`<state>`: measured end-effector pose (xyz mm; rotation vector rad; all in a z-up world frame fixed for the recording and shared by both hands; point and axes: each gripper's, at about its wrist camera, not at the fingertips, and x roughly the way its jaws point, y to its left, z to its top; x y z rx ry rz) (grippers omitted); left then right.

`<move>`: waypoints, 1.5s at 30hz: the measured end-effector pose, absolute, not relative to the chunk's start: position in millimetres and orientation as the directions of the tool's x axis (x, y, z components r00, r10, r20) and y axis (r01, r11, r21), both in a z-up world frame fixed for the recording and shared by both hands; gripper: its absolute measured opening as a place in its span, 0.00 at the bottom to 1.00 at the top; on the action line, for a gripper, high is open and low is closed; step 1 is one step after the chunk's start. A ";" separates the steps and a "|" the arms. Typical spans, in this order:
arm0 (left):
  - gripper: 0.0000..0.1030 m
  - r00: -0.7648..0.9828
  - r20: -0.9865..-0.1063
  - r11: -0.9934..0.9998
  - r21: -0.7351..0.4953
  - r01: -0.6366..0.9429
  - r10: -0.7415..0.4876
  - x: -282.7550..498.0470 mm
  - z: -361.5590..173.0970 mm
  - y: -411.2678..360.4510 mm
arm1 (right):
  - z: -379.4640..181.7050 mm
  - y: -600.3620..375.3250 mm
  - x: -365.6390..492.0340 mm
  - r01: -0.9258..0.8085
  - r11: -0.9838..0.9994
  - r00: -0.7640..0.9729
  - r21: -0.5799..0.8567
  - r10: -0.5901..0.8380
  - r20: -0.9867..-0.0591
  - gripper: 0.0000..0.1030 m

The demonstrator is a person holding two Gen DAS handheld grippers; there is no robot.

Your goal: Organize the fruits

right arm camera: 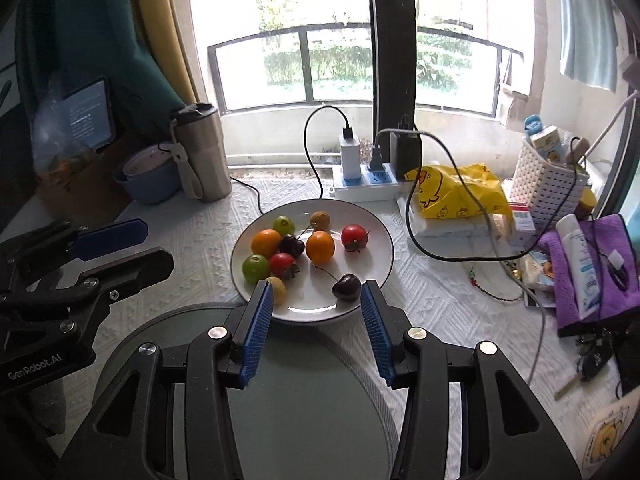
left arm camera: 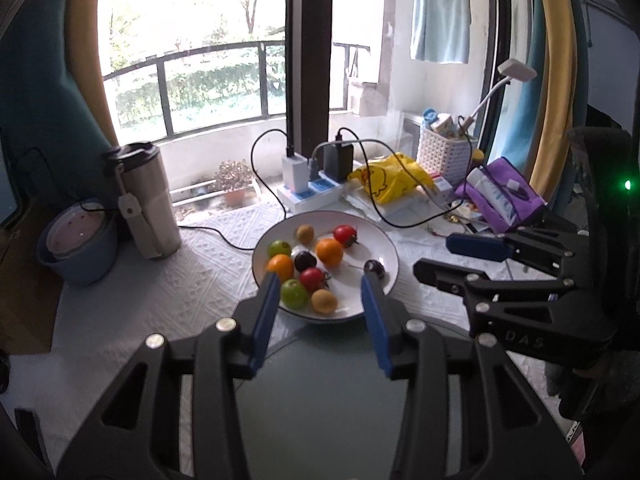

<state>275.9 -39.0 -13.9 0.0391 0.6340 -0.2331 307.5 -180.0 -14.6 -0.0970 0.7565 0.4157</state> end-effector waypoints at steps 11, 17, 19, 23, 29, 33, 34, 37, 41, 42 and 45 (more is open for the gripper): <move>0.44 0.828 -0.530 0.979 -0.029 0.200 -0.185 221.2 8.8 -33.8 | 15.3 -183.9 255.4 -0.415 0.910 0.697 0.026 0.336 -0.634 0.47; 0.60 0.855 -0.487 0.982 -0.036 0.187 -0.181 189.4 22.4 -32.6 | 32.5 -187.4 225.2 -0.418 0.908 0.727 0.010 0.341 -0.596 0.47; 0.68 0.868 -0.467 0.983 -0.027 0.181 -0.172 177.4 28.4 -34.0 | 37.9 -189.1 215.4 -0.419 0.908 0.737 0.007 0.344 -0.582 0.47; 0.80 0.887 -0.434 0.986 -0.025 0.166 -0.160 153.1 40.6 -36.2 | 50.4 -193.8 194.4 -0.413 0.911 0.761 -0.008 0.340 -0.553 0.47; 0.85 0.914 -0.387 0.992 -0.034 0.121 -0.124 119.5 56.5 -37.2 | 71.6 -201.2 161.6 -0.406 0.913 0.797 -0.034 0.335 -0.502 0.47; 0.86 0.930 -0.354 0.995 -0.005 0.098 -0.094 100.8 65.6 -38.2 | 85.9 -207.5 143.8 -0.392 0.919 0.821 -0.041 0.329 -0.467 0.48; 0.86 0.935 -0.345 0.996 0.007 0.093 -0.085 95.2 68.1 -39.2 | 88.3 -208.6 139.9 -0.391 0.919 0.824 -0.041 0.330 -0.461 0.53; 0.87 0.943 -0.327 0.997 0.021 0.078 -0.067 82.3 73.6 -39.1 | 95.0 -209.3 124.6 -0.397 0.917 0.834 -0.048 0.338 -0.437 0.76; 0.87 0.951 -0.307 0.999 0.015 0.036 -0.030 67.5 80.0 -34.3 | 104.1 -207.4 105.1 -0.400 0.914 0.848 -0.066 0.342 -0.406 0.77; 0.87 0.954 -0.298 1.000 0.015 0.026 -0.020 63.3 81.9 -33.2 | 105.7 -207.0 103.0 -0.400 0.914 0.850 -0.069 0.342 -0.401 0.77; 0.87 0.963 -0.270 1.000 0.023 0.014 -0.008 52.7 86.5 -31.0 | 112.3 -205.5 94.1 -0.397 0.914 0.859 -0.080 0.339 -0.385 0.77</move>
